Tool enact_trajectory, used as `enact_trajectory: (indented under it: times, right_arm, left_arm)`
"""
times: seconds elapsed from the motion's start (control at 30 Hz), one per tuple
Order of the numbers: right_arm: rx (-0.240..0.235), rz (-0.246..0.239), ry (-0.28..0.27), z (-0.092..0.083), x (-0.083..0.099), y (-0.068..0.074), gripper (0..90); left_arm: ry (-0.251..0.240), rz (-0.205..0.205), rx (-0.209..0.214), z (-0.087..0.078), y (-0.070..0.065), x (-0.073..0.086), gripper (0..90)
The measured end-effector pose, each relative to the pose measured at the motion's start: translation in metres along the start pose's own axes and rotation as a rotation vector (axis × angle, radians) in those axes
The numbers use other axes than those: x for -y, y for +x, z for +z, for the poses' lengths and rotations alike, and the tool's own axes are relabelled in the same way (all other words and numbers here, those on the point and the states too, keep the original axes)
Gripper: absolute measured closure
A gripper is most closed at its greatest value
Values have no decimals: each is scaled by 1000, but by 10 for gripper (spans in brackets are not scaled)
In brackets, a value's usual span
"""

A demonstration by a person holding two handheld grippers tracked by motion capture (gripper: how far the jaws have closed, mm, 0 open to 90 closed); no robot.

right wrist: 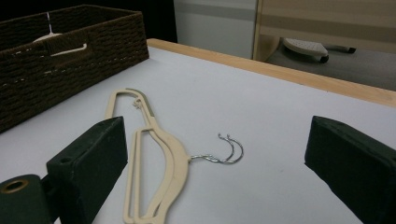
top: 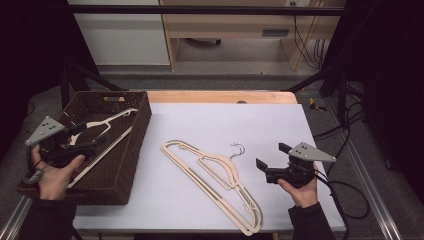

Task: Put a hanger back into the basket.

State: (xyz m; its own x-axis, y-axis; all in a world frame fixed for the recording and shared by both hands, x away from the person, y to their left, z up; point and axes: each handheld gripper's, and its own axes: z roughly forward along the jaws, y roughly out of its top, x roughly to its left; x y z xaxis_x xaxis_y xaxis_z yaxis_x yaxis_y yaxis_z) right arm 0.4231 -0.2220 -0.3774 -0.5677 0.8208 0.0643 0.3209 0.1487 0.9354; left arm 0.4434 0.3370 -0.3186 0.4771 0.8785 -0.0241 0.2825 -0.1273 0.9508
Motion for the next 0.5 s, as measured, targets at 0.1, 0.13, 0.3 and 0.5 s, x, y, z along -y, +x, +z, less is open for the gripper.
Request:
enact_trajectory:
  times: [0.1,0.13,0.3,0.5]
  right_arm:
    - [-2,5,-2,-1,1,-1,63]
    - [-5,10,-3,-1,1,-2,63]
    - [-7,12,0,-2,5,-2,64]
    - [-17,8,8,-2,8,-2,64]
  left_arm:
    - [-7,14,47,13,-28,-3,91]
    - [-8,16,62,16,-34,-3,82]
    - [10,36,146,43,-70,-1,67]
    - [49,79,218,72,-104,3,81]
